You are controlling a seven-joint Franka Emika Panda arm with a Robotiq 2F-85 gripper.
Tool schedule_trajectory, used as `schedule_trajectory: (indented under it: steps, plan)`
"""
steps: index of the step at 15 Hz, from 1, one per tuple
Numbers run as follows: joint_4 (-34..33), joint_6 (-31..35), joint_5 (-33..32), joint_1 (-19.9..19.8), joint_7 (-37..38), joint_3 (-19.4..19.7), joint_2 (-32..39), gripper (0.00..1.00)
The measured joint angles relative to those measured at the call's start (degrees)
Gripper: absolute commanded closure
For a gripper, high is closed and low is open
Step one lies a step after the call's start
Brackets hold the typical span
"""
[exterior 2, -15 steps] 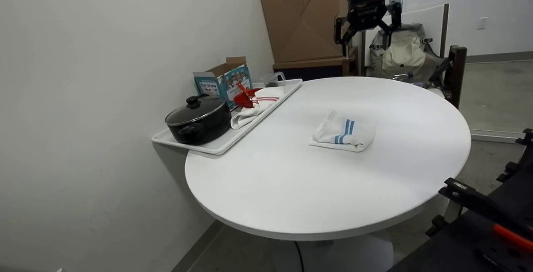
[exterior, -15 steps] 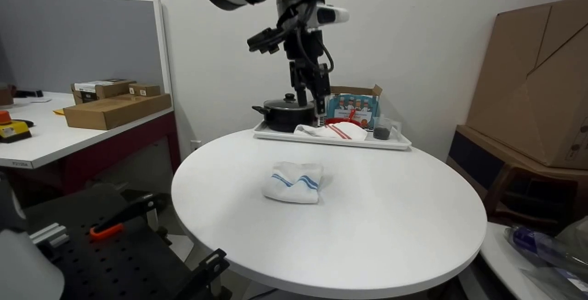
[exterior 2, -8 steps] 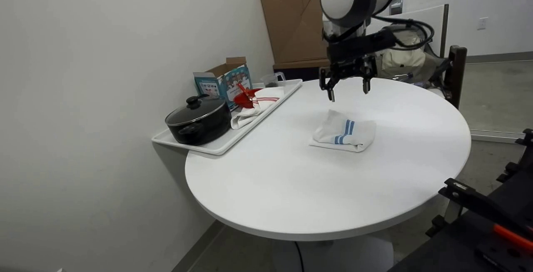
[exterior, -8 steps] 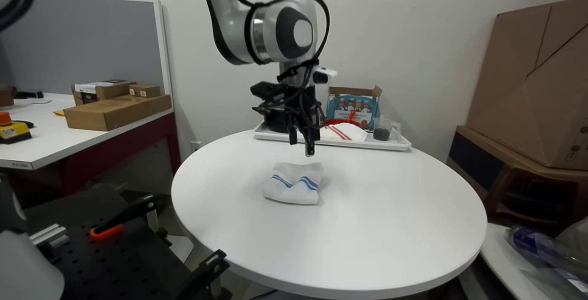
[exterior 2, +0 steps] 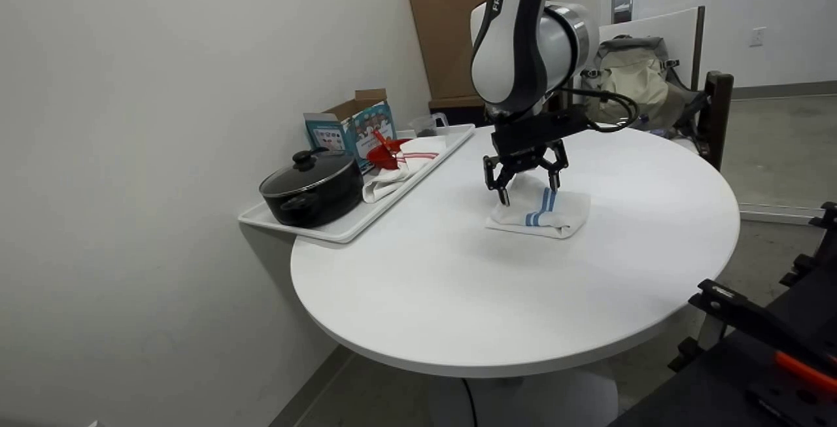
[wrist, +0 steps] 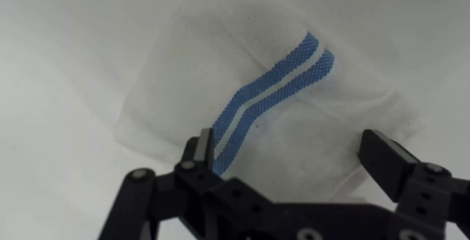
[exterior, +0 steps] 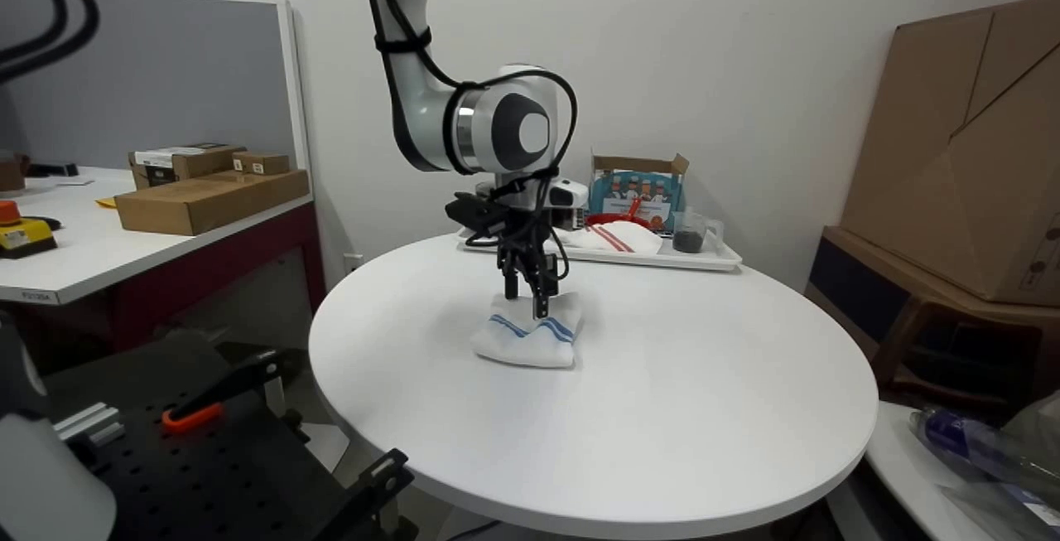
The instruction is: Use the white and blue cloth to wipe the table
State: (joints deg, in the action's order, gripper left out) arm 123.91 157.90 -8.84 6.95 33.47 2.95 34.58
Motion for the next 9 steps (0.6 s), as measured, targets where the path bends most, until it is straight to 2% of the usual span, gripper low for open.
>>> schedule_trajectory:
  steps: [1,9]
  plan:
    - [-0.4,0.0,0.7,0.4,-0.5,0.1,0.6,0.29]
    - [-0.9,0.0,3.1,2.7,-1.6,2.9,2.9,0.90]
